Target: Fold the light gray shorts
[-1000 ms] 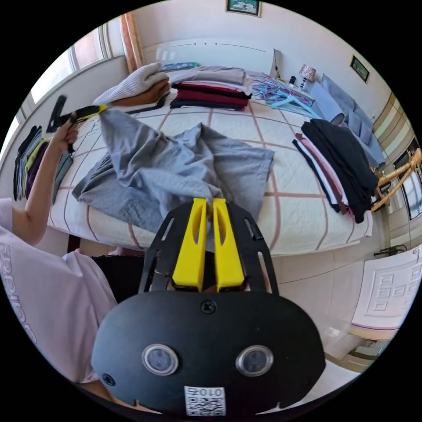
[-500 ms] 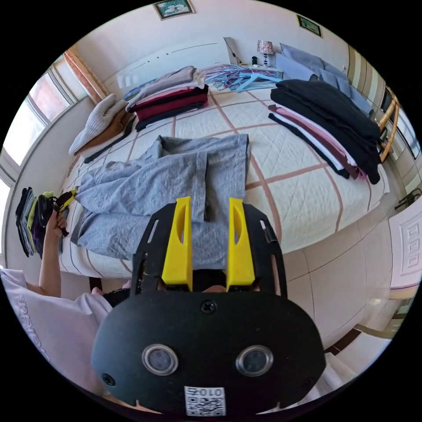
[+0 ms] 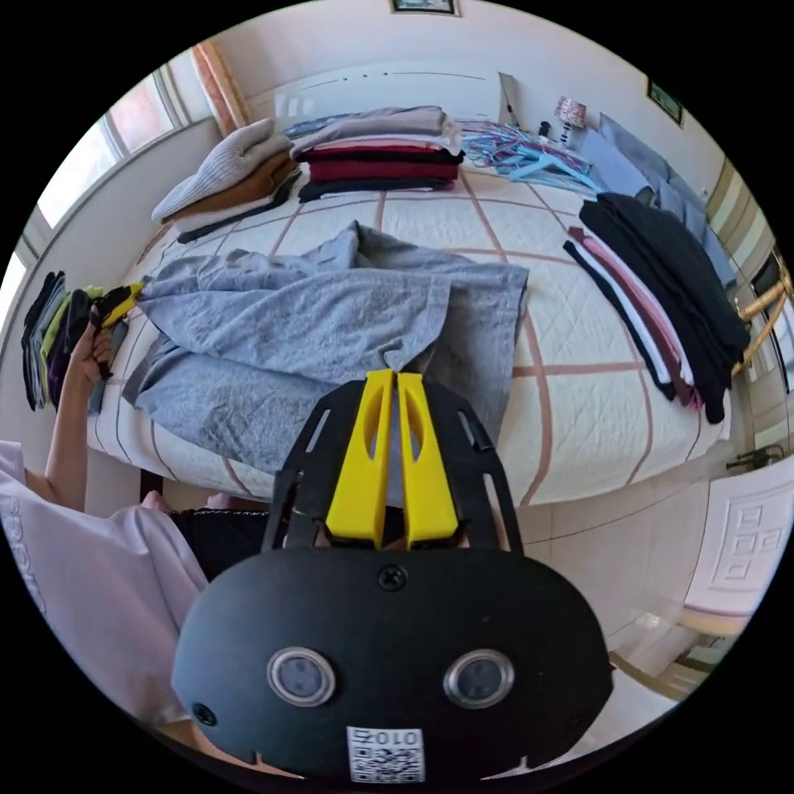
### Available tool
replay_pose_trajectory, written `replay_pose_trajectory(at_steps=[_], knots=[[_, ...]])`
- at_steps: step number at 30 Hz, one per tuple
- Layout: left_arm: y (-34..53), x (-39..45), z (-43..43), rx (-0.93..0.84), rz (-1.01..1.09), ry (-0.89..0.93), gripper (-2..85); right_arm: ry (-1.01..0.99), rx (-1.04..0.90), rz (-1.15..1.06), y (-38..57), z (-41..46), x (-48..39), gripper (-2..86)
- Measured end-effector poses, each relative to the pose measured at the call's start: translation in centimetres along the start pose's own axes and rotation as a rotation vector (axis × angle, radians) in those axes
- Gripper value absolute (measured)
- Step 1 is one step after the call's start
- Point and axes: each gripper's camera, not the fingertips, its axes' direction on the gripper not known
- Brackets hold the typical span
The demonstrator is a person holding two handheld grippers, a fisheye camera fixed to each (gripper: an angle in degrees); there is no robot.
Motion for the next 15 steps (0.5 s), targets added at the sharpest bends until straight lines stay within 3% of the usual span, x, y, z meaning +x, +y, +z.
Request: replay_pose_trajectory(at_steps=[4,6,8,12,15], knots=[[-0.8,-0.1,-0.9,0.039,0.017,0.074,3.8,-0.041,-0.235,-0.162,-2.7,-0.2,0.6,2.5],[-0.4,-0.5,-0.8,0.024,0.018,0.072,3.6,0.043,-0.328,-0.218,-1.7,1.0,1.0,2.0],[0.6,-1.8,-1.2,0.02,-0.007,0.079,3.4,-0.071,-0.372,-0.193,0.0,2.1,2.2,1.8],[2.1,-3.6,-1.9,0.008,-0.047,0.084,3.2,-0.269,-0.332,-0.132,4.9,3.0,4.3,1.6],[2.6,-4.3,-2.3,0.001,-0.056,0.094,3.1,-0.36,-0.278,-0.219,7.7,1.6,3.4,1.7]])
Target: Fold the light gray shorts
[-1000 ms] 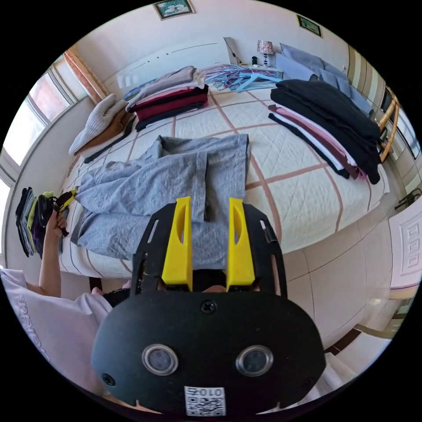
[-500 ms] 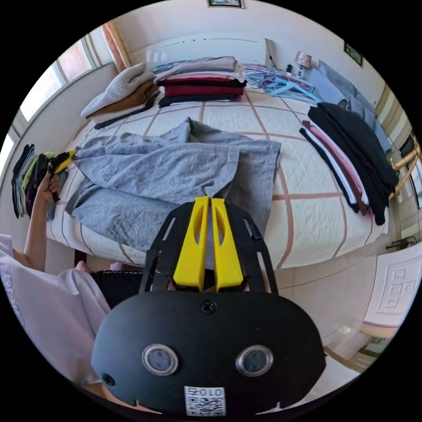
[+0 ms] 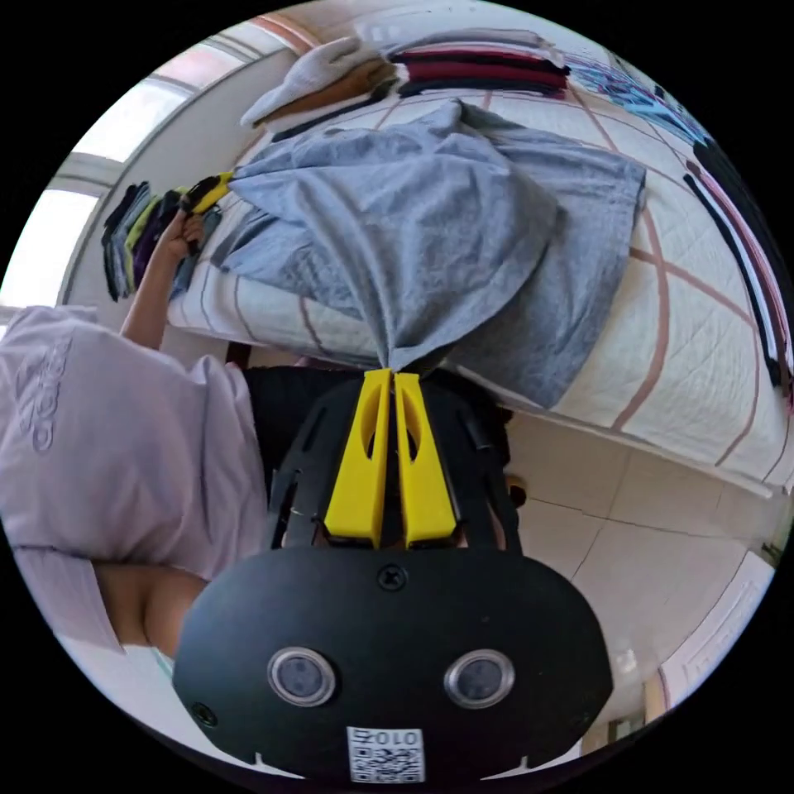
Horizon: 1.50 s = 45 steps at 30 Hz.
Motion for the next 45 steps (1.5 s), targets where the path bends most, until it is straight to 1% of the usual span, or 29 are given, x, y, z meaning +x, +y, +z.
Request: replay_pose_trajectory(at_steps=[1,3,7,10,12,13,15,16,18,20,23,25,26,28,30,33,36,38,40,41,42,43,45], knots=[[0.1,-0.1,-0.2,0.001,-0.001,0.011,3.0,-0.015,0.01,-0.029,0.5,-0.2,-0.5,1.7],[0.1,-0.3,-0.5,0.005,-0.006,0.039,3.0,-0.018,0.09,-0.083,2.2,-1.8,-1.5,1.9],[-0.9,-0.6,-1.0,0.056,-0.025,0.184,2.9,0.05,0.216,-0.033,2.2,-6.3,-0.4,2.4],[-2.9,-0.9,-0.8,0.123,-0.064,0.236,2.8,0.116,0.245,0.053,-2.6,-10.7,2.9,2.7],[-3.9,-1.5,-0.4,0.177,-0.119,0.269,2.7,0.147,0.287,0.13,-8.6,-14.5,5.5,2.6],[-4.2,-2.1,-0.2,0.215,-0.175,0.315,2.7,0.161,0.316,0.13,-10.0,-15.7,5.7,2.5],[-4.1,-2.2,-0.3,0.278,-0.223,0.372,2.6,0.227,0.484,0.052,-14.5,-20.6,3.9,2.4],[-4.1,-1.7,-0.6,0.299,-0.217,0.374,2.5,0.251,0.524,0.028,-15.3,-21.7,3.1,2.4],[-3.8,-0.9,-1.0,0.306,-0.196,0.373,2.5,0.368,0.665,-0.049,-17.0,-25.1,-0.3,2.4],[-3.1,-0.8,-1.5,0.32,-0.187,0.411,2.5,0.408,0.741,-0.092,-16.9,-26.3,-2.0,2.4],[-1.8,-1.3,-2.4,0.334,-0.191,0.414,2.5,0.469,0.794,-0.072,-14.9,-25.6,-2.2,2.5],[-1.2,-1.7,-2.6,0.315,-0.187,0.399,2.6,0.463,0.772,-0.045,-13.6,-23.6,-0.7,2.5],[-0.7,-2.2,-2.5,0.296,-0.195,0.398,2.6,0.442,0.72,0.0,-12.9,-21.8,1.0,2.6],[-0.1,-2.8,-2.1,0.262,-0.208,0.4,2.7,0.372,0.635,0.084,-11.9,-18.5,4.3,2.7],[0.6,-3.5,-1.8,0.237,-0.228,0.388,2.7,0.232,0.506,0.206,-10.5,-13.6,8.6,2.7],[1.4,-4.6,-1.4,0.214,-0.258,0.364,2.8,0.085,0.365,0.329,-9.4,-8.7,12.4,2.9],[1.6,-5.4,-1.0,0.215,-0.293,0.377,2.8,0.026,0.303,0.371,-9.8,-7.5,13.8,3.0],[1.2,-5.1,-0.8,0.224,-0.295,0.394,2.9,0.041,0.318,0.348,-10.5,-8.8,13.3,2.9],[0.7,-3.8,-0.9,0.223,-0.264,0.396,3.0,0.094,0.386,0.27,-10.8,-11.5,11.3,2.9],[0.5,-2.8,-1.0,0.212,-0.232,0.398,3.0,0.14,0.452,0.2,-10.3,-13.5,9.4,2.9],[0.5,-2.2,-1.1,0.205,-0.216,0.401,3.1,0.179,0.508,0.131,-9.3,-15.4,7.4,2.9],[0.6,-1.2,-1.2,0.185,-0.183,0.413,3.2,0.201,0.53,0.104,-8.5,-16.2,6.4,2.9],[1.2,0.0,-1.6,0.142,-0.137,0.426,3.3,0.282,0.586,0.061,-4.0,-17.5,3.6,2.9]])
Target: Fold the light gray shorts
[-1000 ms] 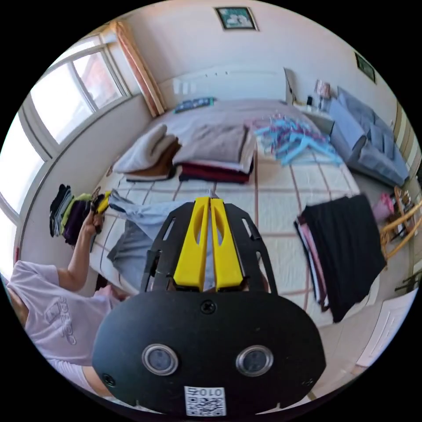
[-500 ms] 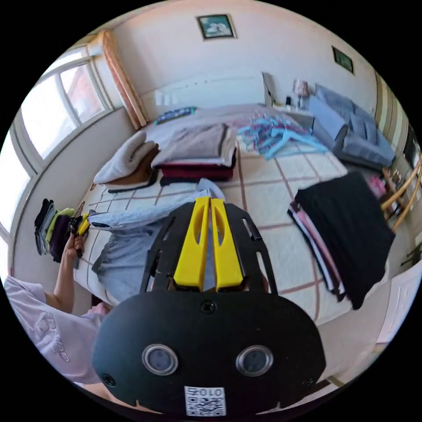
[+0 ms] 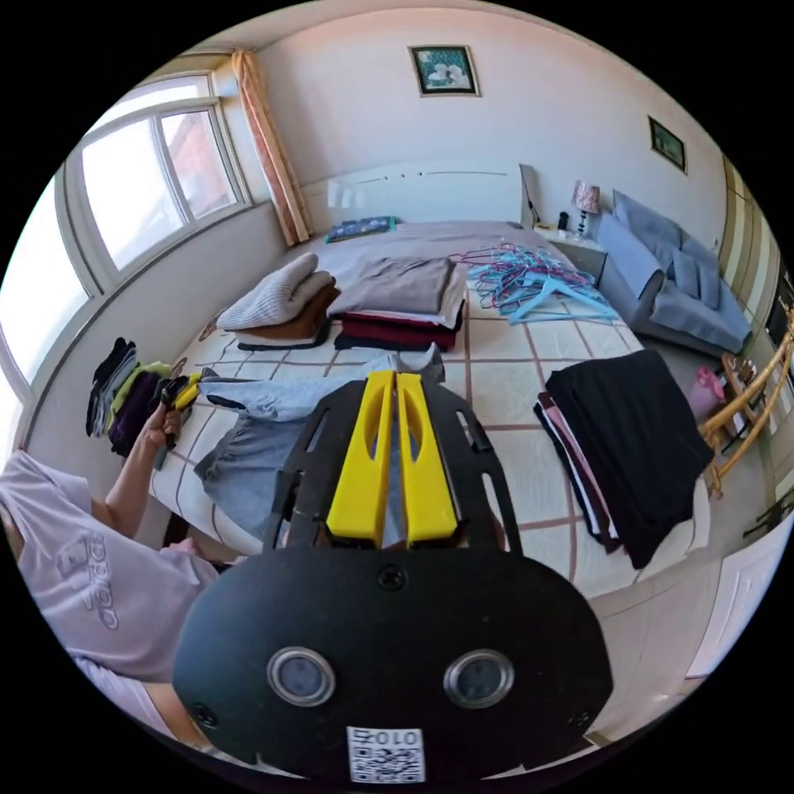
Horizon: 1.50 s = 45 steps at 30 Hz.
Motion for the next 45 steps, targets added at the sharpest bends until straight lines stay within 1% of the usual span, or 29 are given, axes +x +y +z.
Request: replay_pose_trajectory(at_steps=[2,4,6,9,11,14,16,18,19,21,23,25,28,30,35,40,42,45], knots=[[1.8,0.5,-0.3,-0.083,0.013,-0.018,3.5,0.019,-0.023,0.016,4.1,-1.1,-0.2,2.9],[3.4,-0.2,-0.7,-0.139,-0.002,-0.043,3.7,0.003,-0.109,0.083,9.1,0.2,0.6,2.9],[4.8,-1.3,-1.0,-0.18,-0.03,-0.07,3.9,-0.099,-0.246,0.249,15.7,4.5,2.1,2.9],[6.4,-3.1,-0.9,-0.21,-0.09,-0.053,4.1,-0.154,-0.334,0.346,20.7,8.9,1.9,3.0],[6.8,-3.2,-0.7,-0.209,-0.092,-0.05,4.2,-0.134,-0.351,0.342,21.4,10.0,1.4,2.9],[6.7,-2.2,-0.5,-0.201,-0.072,-0.056,4.3,-0.089,-0.324,0.285,20.1,9.0,0.4,2.9],[6.8,-1.1,-0.3,-0.208,-0.049,-0.06,4.3,-0.049,-0.264,0.241,19.0,7.0,-0.3,2.9],[7.2,-0.1,-0.1,-0.222,-0.024,-0.062,4.2,0.026,-0.155,0.175,18.5,3.8,-1.7,2.9],[7.5,0.3,0.1,-0.237,-0.011,-0.071,4.1,0.046,-0.159,0.172,18.6,3.5,-1.9,2.9],[8.2,0.1,0.4,-0.267,-0.013,-0.101,3.8,0.075,-0.237,0.197,19.9,4.9,-1.5,3.0],[9.3,-1.7,0.5,-0.278,-0.068,-0.108,3.4,0.017,-0.277,0.259,21.3,7.4,-0.7,3.1],[10.0,-3.0,0.3,-0.264,-0.109,-0.105,3.0,-0.041,-0.273,0.295,22.0,9.2,-0.6,3.2],[10.4,-3.2,-0.1,-0.249,-0.107,-0.127,2.4,-0.012,-0.284,0.264,21.5,10.4,-1.9,3.3],[10.3,-2.9,0.1,-0.276,-0.081,-0.161,2.2,0.025,-0.352,0.233,21.0,11.4,-2.4,3.3],[10.3,-1.7,1.0,-0.34,-0.011,-0.213,2.5,-0.007,-0.347,0.233,20.4,11.1,-2.7,3.4],[10.8,-3.0,1.3,-0.322,-0.053,-0.196,3.9,-0.011,-0.359,0.225,20.2,11.2,-3.4,3.4],[10.9,-3.0,1.3,-0.318,-0.048,-0.191,4.5,0.019,-0.41,0.241,20.1,11.7,-3.6,3.9],[10.6,-1.9,1.0,-0.332,-0.014,-0.241,5.5,0.064,-0.446,0.258,19.9,11.3,-3.5,5.0]])
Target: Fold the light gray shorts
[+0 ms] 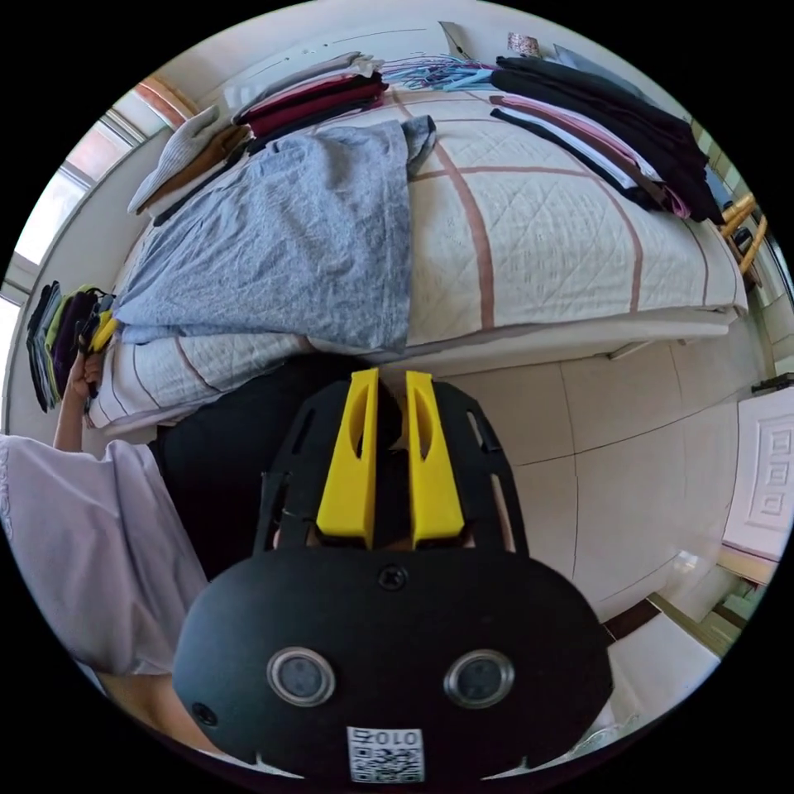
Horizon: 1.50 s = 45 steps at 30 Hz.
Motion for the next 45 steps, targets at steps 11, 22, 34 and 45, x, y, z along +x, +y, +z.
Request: replay_pose_trajectory(at_steps=[11,22,34,45], knots=[[-11.5,5.3,5.0,0.034,0.132,-0.242,8.2,0.031,0.302,-0.071,-13.0,-7.4,-2.3,7.6],[-15.3,5.6,11.7,-0.01,0.101,-0.286,0.2,0.004,0.126,-0.113,-28.7,-2.4,-3.3,6.6],[-16.6,8.0,15.1,-0.053,0.157,-0.511,-0.1,0.004,0.222,-0.046,-23.9,-5.8,-1.3,3.8],[-17.3,14.0,14.3,0.179,0.213,-0.648,2.8,0.003,0.26,0.027,-21.5,-4.2,1.0,4.8]])
